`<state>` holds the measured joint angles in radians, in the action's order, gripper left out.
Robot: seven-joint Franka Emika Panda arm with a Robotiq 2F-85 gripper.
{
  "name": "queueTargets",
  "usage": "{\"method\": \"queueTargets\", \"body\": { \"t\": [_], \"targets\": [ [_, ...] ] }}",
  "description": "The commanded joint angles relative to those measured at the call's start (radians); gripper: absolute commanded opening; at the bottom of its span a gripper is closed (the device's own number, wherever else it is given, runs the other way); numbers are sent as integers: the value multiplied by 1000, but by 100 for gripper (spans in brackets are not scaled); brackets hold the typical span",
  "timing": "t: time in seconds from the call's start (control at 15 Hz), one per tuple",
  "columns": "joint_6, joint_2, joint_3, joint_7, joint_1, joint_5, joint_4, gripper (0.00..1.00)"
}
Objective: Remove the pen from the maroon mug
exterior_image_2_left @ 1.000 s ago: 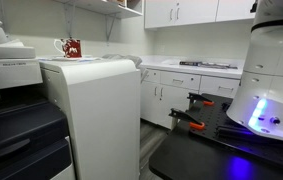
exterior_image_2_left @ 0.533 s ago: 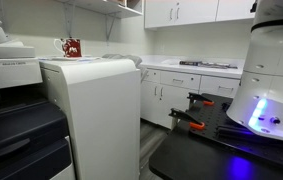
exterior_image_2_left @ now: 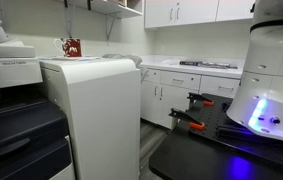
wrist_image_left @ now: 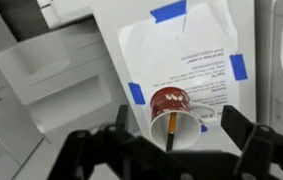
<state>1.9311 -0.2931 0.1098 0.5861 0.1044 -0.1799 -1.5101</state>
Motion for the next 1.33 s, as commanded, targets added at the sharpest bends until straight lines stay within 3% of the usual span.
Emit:
{"method": "queueTargets", "body": {
  "t": [0.0,0.2,0.27,0.33,0.6,0.87,1.27],
  "targets": [
    [11,-125,-68,69,44,-27,144,96],
    [35,-227,-118,105,61,-18,239,88],
    [40,-259,-133,112,66,-17,271,79],
    [35,-291,-145,115,69,-10,305,83],
    [32,-400,-176,104,81,-4,422,81],
    [17,-482,-191,106,95,6,522,75],
    [1,-546,-187,106,88,6,607,58]
  ]
}}
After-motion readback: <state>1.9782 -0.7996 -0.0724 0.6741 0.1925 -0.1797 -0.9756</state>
